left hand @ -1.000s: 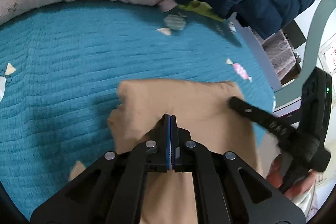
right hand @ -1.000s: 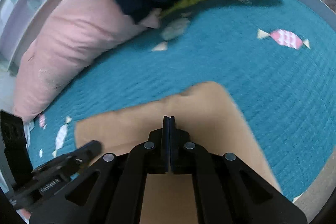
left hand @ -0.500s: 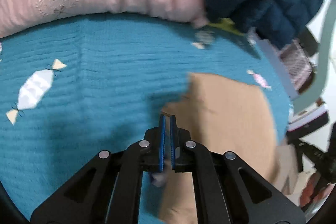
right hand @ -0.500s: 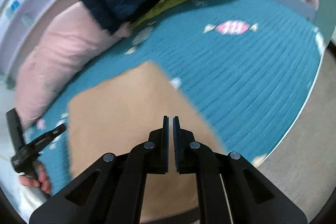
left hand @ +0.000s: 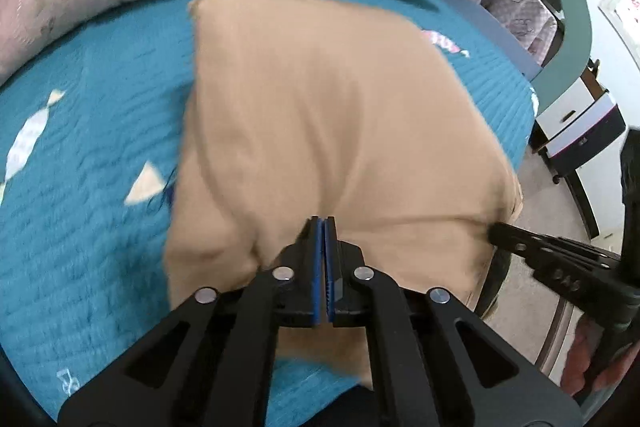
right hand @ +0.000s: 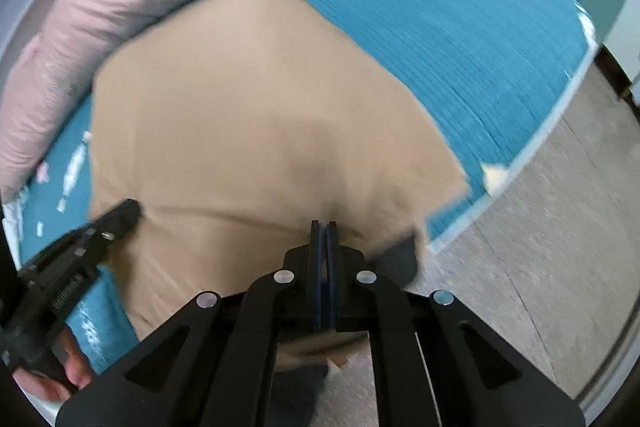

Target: Fold large clothes

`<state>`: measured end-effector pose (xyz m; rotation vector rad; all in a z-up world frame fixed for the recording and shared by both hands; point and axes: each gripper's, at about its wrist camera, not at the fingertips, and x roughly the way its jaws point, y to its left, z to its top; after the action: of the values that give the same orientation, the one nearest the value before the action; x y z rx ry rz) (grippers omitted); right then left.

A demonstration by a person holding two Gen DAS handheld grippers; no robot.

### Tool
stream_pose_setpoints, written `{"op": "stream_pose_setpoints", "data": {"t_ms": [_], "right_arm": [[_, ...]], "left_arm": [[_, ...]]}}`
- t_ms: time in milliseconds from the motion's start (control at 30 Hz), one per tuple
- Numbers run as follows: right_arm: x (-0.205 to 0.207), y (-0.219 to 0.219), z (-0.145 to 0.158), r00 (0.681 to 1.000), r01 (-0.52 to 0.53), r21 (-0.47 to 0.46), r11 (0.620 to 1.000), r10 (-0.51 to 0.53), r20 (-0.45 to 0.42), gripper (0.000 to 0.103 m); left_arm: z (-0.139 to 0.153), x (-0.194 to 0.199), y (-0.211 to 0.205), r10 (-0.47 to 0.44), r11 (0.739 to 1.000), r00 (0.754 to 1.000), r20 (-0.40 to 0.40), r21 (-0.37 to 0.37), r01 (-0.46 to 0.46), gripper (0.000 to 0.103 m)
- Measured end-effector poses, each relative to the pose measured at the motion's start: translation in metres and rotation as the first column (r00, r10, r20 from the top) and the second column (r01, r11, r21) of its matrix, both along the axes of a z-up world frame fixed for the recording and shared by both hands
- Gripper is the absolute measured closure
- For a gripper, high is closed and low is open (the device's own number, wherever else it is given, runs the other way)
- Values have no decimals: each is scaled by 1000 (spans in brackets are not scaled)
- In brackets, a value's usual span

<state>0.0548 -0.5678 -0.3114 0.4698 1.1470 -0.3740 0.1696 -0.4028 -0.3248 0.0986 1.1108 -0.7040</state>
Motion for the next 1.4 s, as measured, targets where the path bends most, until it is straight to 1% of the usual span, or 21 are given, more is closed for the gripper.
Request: {"op": "stream_pose_setpoints", "data": {"t_ms": [33, 100, 233, 300, 333, 367, 400, 433, 467, 500, 567, 600, 733, 767, 800, 833, 900, 1000, 1233, 1300, 1400], "right_arm": [[-10, -1, -1, 1000, 18, 1, 1000, -18, -11, 97], [-28, -2, 0, 999, 51, 3, 999, -51, -20, 97], [-51, 5, 14, 995, 99, 5, 995, -99, 5, 97], [-59, 13, 27, 993, 112, -12, 994, -112, 28, 96], [-62, 17, 33, 992, 118, -21, 993, -117, 36, 86], [-65, 21, 39, 991, 125, -26, 992, -124, 49, 63], [-67, 24, 45, 989, 135, -30, 990, -133, 67, 48], [-71, 31, 56, 983, 156, -52, 986, -150, 103, 30], [-73, 34, 63, 979, 169, -70, 983, -159, 126, 22], [-77, 42, 75, 973, 183, -98, 978, -166, 160, 19], [-79, 54, 88, 970, 186, -119, 975, -163, 182, 18], [-79, 58, 92, 969, 187, -126, 974, -163, 185, 18], [-83, 87, 121, 958, 200, -149, 968, -162, 235, 18], [-85, 95, 128, 956, 206, -168, 964, -161, 247, 15], [-87, 103, 135, 952, 211, -188, 959, -158, 261, 12], [-90, 113, 145, 947, 219, -213, 952, -155, 282, 9], [-94, 131, 160, 937, 232, -262, 937, -143, 318, 9], [-96, 159, 182, 940, 220, -348, 911, -103, 325, 9], [-114, 206, 223, 926, 235, -434, 870, -64, 373, 8], [-120, 221, 234, 921, 248, -465, 850, -58, 385, 8], [-125, 238, 244, 918, 240, -488, 839, -32, 396, 8]], "left_arm": [[1, -2, 5, 12, 1000, 1000, -2, 4, -12, 100], [7, -6, 11, 28, 999, 1000, 12, 21, -28, 100], [25, -21, 17, 14, 997, 996, 91, 78, -21, 99], [31, -26, 23, 9, 995, 994, 107, 94, -19, 92], [35, -29, 26, 11, 995, 994, 109, 94, -21, 90], [39, -31, 30, 15, 995, 993, 113, 94, -26, 85], [44, -34, 34, 20, 995, 992, 122, 93, -31, 76], [50, -38, 39, 25, 995, 990, 139, 92, -38, 67], [55, -41, 42, 29, 995, 987, 158, 92, -44, 49], [62, -46, 47, 34, 995, 982, 184, 86, -50, 43], [73, -54, 56, 32, 996, 978, 205, 80, -49, 41], [78, -56, 60, 31, 996, 978, 205, 80, -48, 34], [104, -69, 86, 49, 995, 966, 253, 69, -69, 25], [114, -73, 96, 57, 995, 959, 277, 67, -78, 19], [122, -76, 102, 59, 994, 954, 294, 66, -82, 16], [128, -79, 108, 60, 994, 948, 311, 66, -84, 16], [149, -87, 126, 63, 994, 932, 356, 61, -91, 16], [175, -94, 148, 76, 993, 916, 393, 49, -104, 13], [227, -121, 195, 114, 992, 885, 450, -4, -126, 12], [237, -129, 202, 123, 989, 875, 468, 13, -146, 10], [250, -141, 214, 129, 989, 874, 468, -1, -146, 10]]}}
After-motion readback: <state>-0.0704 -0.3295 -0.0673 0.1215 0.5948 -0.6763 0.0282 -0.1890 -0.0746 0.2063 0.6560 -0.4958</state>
